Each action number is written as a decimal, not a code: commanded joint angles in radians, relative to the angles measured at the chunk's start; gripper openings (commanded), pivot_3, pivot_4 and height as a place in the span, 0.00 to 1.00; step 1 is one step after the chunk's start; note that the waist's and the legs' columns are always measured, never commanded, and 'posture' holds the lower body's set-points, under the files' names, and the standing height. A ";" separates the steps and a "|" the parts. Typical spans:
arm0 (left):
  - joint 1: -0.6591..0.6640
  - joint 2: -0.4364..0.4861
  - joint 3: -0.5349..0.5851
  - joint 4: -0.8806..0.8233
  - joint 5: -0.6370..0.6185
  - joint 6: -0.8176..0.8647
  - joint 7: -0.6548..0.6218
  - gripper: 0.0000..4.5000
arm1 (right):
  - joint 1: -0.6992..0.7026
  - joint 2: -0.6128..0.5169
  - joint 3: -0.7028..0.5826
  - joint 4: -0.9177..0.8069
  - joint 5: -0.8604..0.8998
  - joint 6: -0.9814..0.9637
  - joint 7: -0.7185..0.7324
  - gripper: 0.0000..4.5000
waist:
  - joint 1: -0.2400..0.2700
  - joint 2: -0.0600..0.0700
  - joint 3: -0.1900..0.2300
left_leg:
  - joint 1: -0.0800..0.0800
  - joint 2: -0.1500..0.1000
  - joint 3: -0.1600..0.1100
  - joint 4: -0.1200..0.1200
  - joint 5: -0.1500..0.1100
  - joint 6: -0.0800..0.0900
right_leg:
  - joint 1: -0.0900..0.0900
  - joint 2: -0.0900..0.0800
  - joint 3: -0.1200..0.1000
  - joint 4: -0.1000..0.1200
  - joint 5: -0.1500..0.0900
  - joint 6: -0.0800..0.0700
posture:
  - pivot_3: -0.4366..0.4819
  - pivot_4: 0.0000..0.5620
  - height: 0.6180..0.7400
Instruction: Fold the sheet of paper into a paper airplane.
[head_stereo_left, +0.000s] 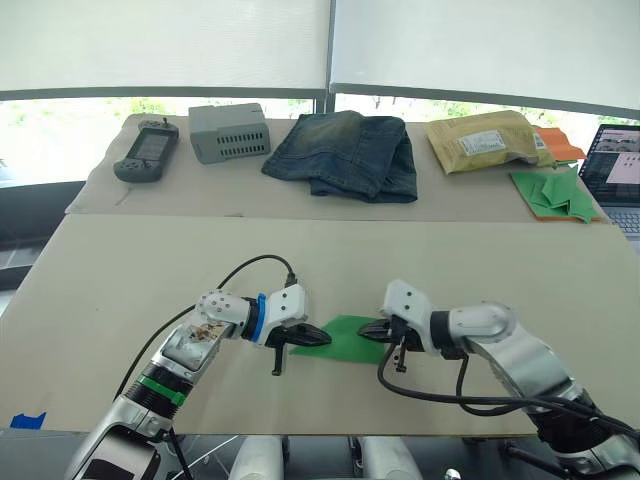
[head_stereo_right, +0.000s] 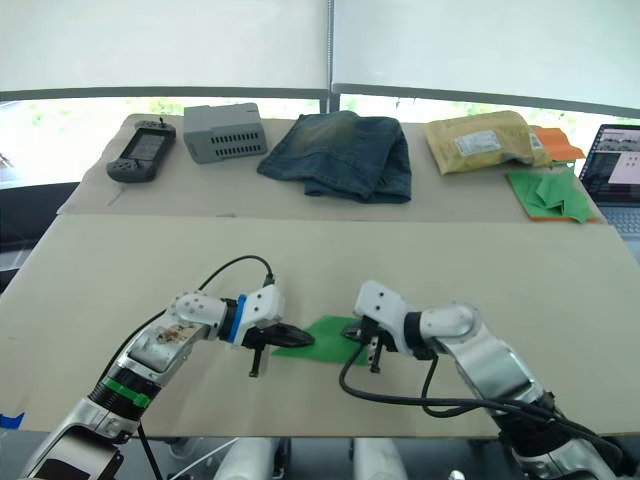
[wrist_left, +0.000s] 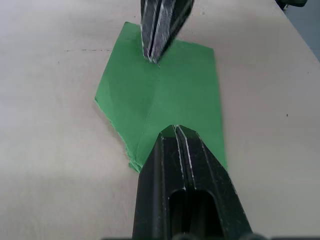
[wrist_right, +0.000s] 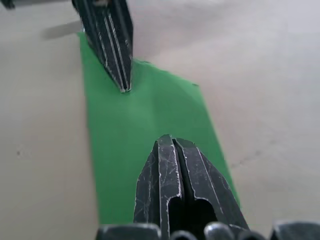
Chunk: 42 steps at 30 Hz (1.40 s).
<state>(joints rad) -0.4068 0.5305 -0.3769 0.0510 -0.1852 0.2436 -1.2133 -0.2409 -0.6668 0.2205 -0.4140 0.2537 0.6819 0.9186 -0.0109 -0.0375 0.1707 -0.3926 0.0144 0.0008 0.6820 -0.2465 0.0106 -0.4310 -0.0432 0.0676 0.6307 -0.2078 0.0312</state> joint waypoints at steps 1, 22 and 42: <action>0.004 0.010 -0.006 0.025 0.034 0.010 0.016 0.00 | 0.048 0.032 -0.194 -0.051 0.148 0.105 -0.043 0.01 | -0.001 0.000 0.000 | 0.001 0.000 0.000 0.000 0.000 0.000 | 0.001 0.000 0.000 0.000 0.000 0.000 | 0.48 0.27 0.91; 0.076 0.081 0.023 -0.086 -0.018 0.113 -0.014 0.00 | 0.071 0.078 -0.229 0.119 0.311 0.248 -0.083 0.51 | -0.008 0.002 -0.001 | 0.005 0.000 0.000 -0.002 0.000 0.000 | 0.006 0.000 0.000 -0.002 -0.001 0.001 | 0.48 0.27 0.91; 0.069 0.118 0.015 -0.117 -0.037 0.167 -0.036 0.00 | 0.161 -0.023 -0.082 0.044 0.050 -0.337 0.053 0.00 | -0.007 0.002 -0.001 | 0.006 0.000 0.000 -0.002 0.000 0.000 | 0.006 0.000 0.000 -0.003 -0.001 0.002 | 0.48 0.27 0.91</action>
<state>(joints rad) -0.3421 0.6320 -0.3410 -0.0725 -0.2369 0.3947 -1.2363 -0.0942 -0.6667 0.1308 -0.3278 0.3582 0.4759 0.9477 -0.0184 -0.0353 0.1696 -0.3869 0.0146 0.0012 0.6796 -0.2467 0.0106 -0.4248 -0.0432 0.0677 0.6282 -0.2091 0.0328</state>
